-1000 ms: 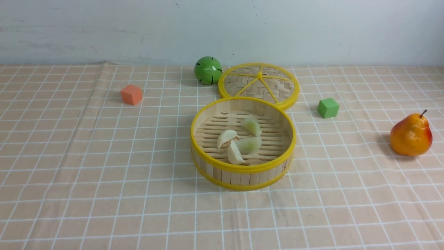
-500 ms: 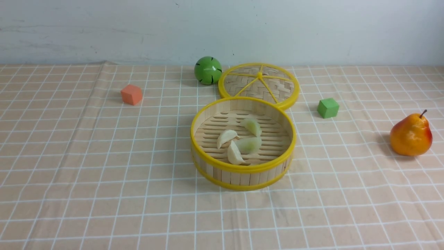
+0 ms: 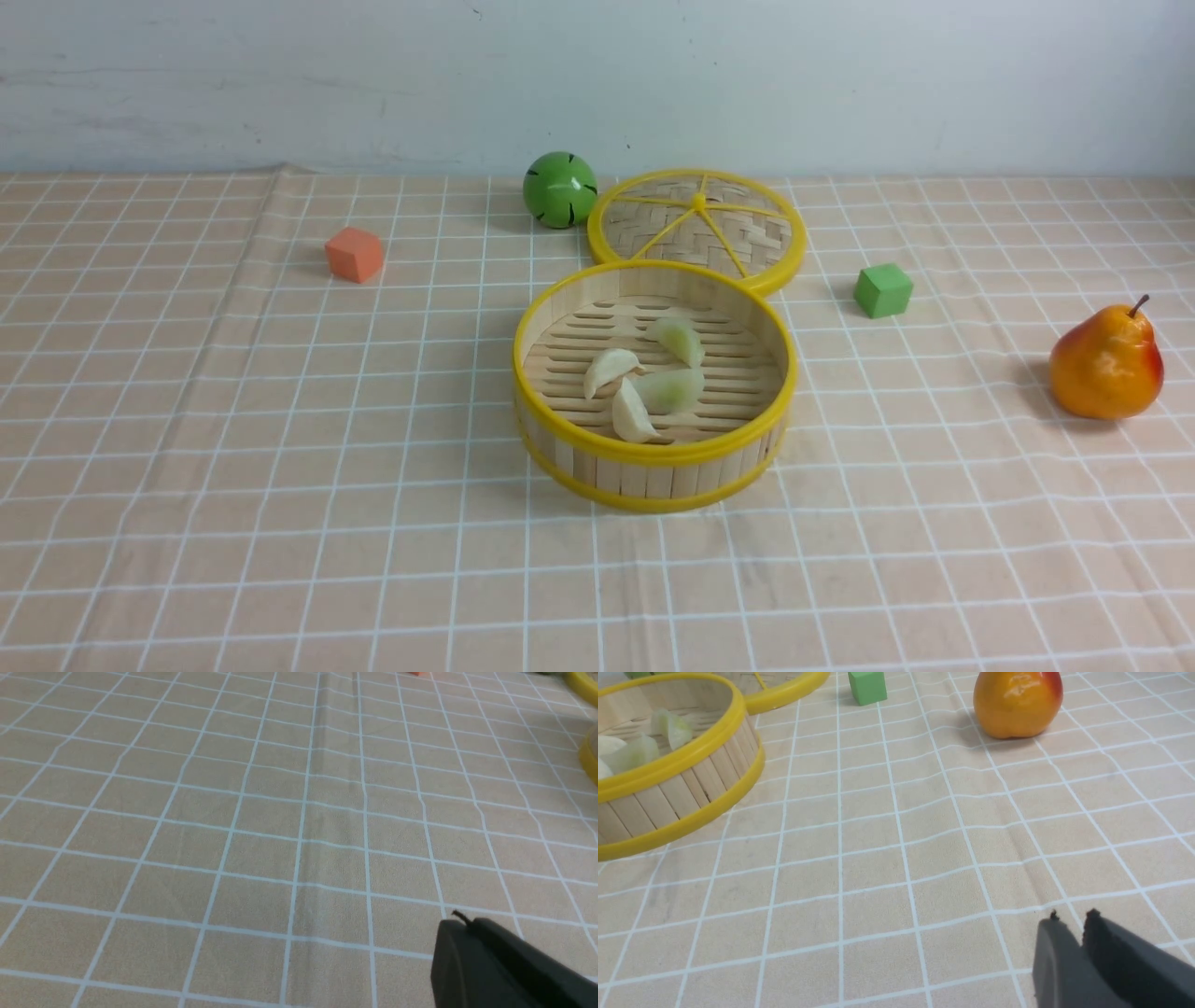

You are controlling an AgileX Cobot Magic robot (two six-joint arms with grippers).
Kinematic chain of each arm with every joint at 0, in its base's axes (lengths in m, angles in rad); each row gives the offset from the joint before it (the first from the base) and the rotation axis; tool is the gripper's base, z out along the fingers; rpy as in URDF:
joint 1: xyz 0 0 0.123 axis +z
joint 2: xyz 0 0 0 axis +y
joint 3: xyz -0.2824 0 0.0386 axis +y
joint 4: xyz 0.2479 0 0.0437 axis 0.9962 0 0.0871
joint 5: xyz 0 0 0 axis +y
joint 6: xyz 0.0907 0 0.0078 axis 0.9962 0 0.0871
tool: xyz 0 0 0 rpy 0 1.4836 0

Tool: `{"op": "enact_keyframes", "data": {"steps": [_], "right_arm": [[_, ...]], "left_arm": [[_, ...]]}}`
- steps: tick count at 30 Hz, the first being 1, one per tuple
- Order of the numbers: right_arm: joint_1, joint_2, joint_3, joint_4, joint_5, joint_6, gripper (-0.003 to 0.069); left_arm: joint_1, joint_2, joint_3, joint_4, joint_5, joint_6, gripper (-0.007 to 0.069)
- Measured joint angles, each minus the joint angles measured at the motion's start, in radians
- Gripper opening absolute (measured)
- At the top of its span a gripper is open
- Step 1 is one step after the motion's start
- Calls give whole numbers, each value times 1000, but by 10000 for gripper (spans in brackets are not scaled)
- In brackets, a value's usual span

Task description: Put the dumplings into the steamer on the table with the brown tablecloth.

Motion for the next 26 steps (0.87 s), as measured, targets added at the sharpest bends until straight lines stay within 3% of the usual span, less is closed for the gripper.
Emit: {"op": "enact_keyframes", "data": {"steps": [26], "right_arm": [[0,0,0,0,0,0,111]], "left_arm": [[0,0,0,0,1,0,-1]]}}
